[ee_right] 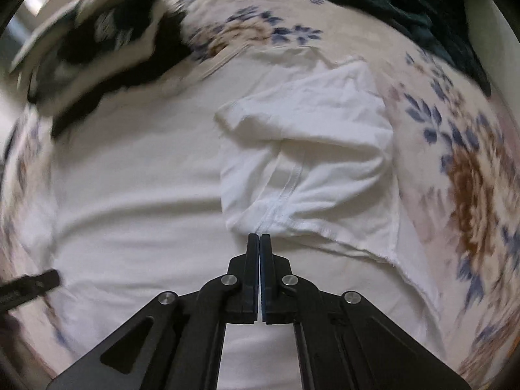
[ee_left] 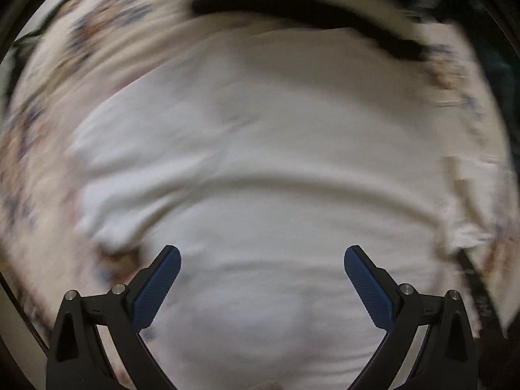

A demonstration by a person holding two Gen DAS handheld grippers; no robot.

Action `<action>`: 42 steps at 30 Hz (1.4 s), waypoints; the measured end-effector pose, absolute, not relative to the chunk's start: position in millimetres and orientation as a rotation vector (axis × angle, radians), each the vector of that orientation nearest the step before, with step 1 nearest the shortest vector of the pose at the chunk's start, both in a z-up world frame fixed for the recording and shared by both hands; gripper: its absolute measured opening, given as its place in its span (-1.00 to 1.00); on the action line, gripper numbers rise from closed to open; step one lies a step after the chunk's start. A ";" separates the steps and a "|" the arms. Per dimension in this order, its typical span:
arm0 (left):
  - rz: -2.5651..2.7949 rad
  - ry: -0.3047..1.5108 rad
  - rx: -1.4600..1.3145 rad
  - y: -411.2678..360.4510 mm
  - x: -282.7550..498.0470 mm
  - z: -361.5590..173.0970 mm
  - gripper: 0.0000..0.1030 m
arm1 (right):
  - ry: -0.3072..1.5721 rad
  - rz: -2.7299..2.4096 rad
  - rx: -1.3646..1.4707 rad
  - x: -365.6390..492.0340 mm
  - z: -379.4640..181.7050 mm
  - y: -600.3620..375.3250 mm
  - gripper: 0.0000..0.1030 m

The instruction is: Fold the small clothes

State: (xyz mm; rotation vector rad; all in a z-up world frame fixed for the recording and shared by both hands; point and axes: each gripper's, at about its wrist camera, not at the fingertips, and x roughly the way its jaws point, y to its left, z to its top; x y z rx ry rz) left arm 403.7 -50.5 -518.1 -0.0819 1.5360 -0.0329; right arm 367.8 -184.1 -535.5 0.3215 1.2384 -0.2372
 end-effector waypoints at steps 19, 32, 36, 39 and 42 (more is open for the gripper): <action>-0.467 1.708 -0.190 -194.7 496.5 -577.0 0.82 | 1.161 -0.350 0.569 370.5 -558.6 -235.3 -0.94; -0.418 1.606 -0.045 -209.1 505.4 -574.7 0.44 | 1.202 -0.214 0.515 345.1 -548.6 -213.3 -0.94; -0.423 1.581 0.004 -211.6 503.8 -573.3 0.44 | 1.260 -0.152 0.538 347.2 -555.9 -207.2 -0.93; -0.412 1.550 0.012 -207.7 500.5 -563.1 0.44 | 1.265 -0.117 0.583 346.4 -550.4 -209.0 -0.81; -0.396 1.520 0.007 -199.4 496.3 -552.2 0.44 | 1.228 -0.156 0.625 340.6 -538.8 -220.4 -0.18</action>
